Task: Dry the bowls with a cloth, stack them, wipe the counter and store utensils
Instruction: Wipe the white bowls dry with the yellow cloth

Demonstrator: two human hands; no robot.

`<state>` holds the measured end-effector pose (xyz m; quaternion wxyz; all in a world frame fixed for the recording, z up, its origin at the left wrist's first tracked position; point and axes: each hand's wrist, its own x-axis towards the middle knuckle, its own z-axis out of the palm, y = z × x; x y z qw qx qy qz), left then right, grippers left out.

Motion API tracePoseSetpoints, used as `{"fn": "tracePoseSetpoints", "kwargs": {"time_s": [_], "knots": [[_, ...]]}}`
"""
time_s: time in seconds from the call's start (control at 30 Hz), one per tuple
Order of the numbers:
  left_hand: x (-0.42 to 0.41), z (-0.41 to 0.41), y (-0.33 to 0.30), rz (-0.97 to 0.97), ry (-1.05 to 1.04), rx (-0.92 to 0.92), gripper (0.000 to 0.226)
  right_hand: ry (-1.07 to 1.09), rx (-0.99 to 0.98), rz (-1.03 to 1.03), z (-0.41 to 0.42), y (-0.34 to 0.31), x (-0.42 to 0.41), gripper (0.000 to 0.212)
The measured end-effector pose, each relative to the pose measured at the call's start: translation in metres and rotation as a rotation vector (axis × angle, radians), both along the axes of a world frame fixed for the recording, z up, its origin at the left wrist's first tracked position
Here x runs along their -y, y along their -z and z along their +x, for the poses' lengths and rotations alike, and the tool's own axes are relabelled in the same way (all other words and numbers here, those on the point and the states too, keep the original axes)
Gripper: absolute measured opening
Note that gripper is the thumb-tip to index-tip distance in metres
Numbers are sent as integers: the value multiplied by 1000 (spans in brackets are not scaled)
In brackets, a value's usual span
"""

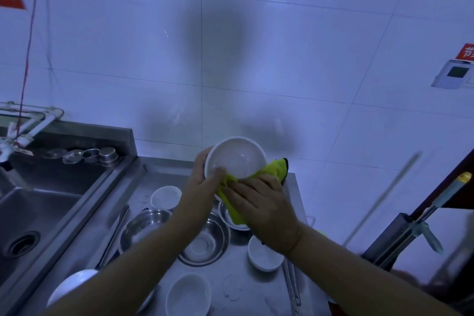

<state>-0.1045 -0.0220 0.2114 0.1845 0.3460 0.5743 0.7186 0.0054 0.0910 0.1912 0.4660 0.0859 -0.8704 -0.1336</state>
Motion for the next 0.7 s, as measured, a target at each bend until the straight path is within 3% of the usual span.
{"fn": "tracePoseSetpoints", "kwargs": {"time_s": [0.13,0.3,0.4,0.5,0.6,0.7], "knots": [[3,-4,-5,29,-14,-50,28,18,84,-104,0,7,18,35],[12,-18,-15,-109,74,-162,34,-9,242,114,10,-9,-9,27],[12,-19,-17,-127,80,-124,25,90,341,200,13,-21,-21,41],[7,-19,-20,-158,71,-168,26,233,477,113,7,-22,-11,66],[1,-19,-21,-112,93,-150,25,243,598,-47,-5,-20,-1,87],[-1,-20,-23,-112,97,-172,29,182,540,-82,-12,-21,7,79]]}}
